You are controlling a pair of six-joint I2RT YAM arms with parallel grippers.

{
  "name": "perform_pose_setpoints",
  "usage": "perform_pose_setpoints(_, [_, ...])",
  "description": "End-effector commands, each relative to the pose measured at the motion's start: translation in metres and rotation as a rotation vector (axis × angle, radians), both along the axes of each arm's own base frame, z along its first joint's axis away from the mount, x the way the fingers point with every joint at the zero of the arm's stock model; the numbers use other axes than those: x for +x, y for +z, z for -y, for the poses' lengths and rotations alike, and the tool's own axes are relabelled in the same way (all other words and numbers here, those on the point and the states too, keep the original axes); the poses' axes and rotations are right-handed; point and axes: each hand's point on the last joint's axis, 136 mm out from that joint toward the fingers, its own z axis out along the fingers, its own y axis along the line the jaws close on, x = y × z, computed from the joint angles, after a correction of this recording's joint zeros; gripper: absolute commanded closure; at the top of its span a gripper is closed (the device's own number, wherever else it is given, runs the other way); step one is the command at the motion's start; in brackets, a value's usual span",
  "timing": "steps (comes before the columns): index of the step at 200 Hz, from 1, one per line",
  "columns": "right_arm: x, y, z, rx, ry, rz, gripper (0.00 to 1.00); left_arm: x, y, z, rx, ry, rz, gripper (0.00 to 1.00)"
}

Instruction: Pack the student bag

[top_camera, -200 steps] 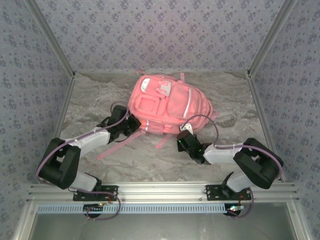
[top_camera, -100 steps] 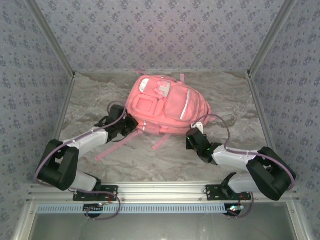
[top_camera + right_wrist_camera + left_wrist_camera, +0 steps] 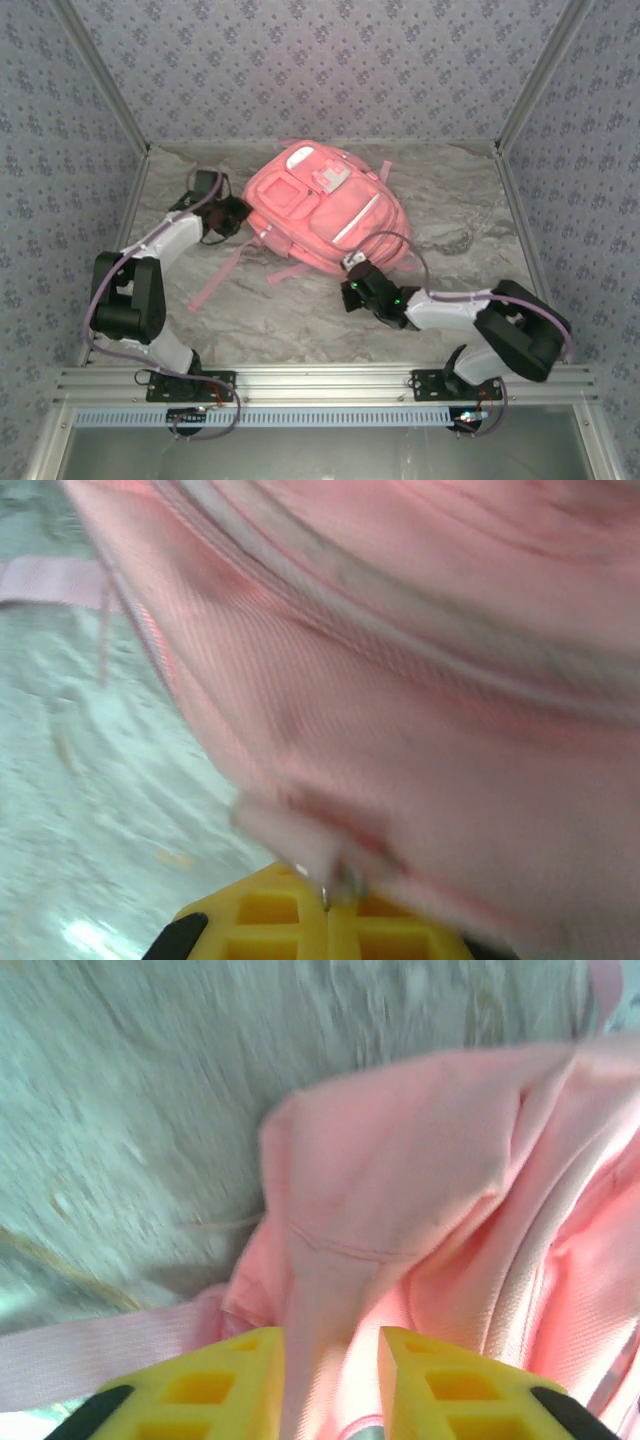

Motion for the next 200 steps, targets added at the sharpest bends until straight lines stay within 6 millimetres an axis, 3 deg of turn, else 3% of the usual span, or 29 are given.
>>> perform_pose_setpoints(1, [0.007, 0.024, -0.056, 0.138, 0.083, 0.012, 1.00, -0.008, 0.020, 0.002, -0.062, -0.041, 0.010, 0.61])
perform_pose_setpoints(34, [0.008, 0.029, -0.101, 0.178, 0.143, 0.011, 1.00, -0.050, 0.017, 0.014, -0.116, -0.074, 0.004, 0.53])
perform_pose_setpoints(59, [0.010, 0.030, -0.111, 0.202, 0.138, 0.015, 1.00, -0.083, 0.015, 0.036, -0.125, -0.133, 0.034, 0.49])
perform_pose_setpoints(83, [0.007, 0.025, -0.111, 0.203, 0.136, -0.009, 1.00, -0.100, 0.010, 0.061, -0.179, -0.174, 0.083, 0.47])
perform_pose_setpoints(133, [0.008, 0.024, -0.110, 0.224, 0.118, -0.018, 1.00, -0.112, -0.024, 0.071, -0.211, -0.203, 0.067, 0.57])
perform_pose_setpoints(172, [0.009, 0.022, -0.114, 0.240, 0.123, -0.019, 1.00, -0.103, -0.027, 0.081, -0.234, -0.222, 0.123, 0.53])
perform_pose_setpoints(200, [0.008, 0.022, -0.115, 0.244, 0.123, -0.024, 1.00, -0.098, -0.043, 0.083, -0.229, -0.212, 0.099, 0.53])
